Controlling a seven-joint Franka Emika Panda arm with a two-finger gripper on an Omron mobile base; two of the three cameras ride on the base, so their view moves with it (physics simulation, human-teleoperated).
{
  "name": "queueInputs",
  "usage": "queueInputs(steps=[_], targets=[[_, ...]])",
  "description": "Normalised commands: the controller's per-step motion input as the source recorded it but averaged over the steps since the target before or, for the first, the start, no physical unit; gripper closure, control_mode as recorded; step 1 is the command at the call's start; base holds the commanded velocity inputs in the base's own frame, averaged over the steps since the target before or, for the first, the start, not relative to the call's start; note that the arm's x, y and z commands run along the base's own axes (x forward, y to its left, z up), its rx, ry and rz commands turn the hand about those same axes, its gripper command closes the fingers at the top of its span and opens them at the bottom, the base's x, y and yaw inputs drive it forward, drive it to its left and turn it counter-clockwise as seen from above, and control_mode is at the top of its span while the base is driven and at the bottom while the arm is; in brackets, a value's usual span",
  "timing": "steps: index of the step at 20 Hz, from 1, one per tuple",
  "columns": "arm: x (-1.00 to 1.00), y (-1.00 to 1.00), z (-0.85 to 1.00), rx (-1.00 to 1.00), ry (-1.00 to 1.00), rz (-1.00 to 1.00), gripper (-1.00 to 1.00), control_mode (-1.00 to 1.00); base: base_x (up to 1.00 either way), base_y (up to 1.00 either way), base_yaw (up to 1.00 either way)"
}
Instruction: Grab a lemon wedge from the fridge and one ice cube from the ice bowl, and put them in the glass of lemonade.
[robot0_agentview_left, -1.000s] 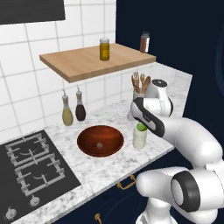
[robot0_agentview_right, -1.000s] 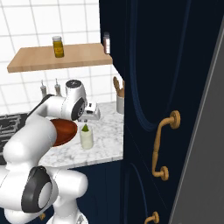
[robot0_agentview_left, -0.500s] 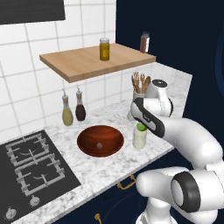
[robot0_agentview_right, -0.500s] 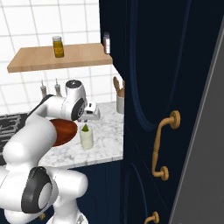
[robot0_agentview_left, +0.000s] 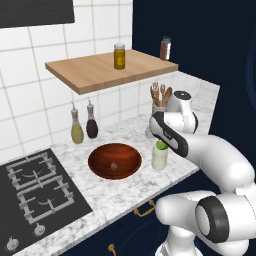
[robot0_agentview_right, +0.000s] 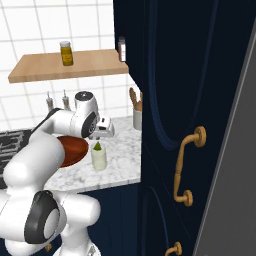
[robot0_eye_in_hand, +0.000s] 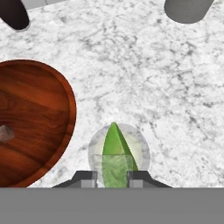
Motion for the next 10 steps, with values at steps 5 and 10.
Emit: queueInputs(steps=[5,10], targets=[[0.10,0.00,0.00,0.00,0.00,0.00,1.00,-1.00,0.00,0.00,0.00],[0.10,0.00,-0.06,0.00,0.00,-0.02,1.00,-1.00,0.00,0.00,0.00]])
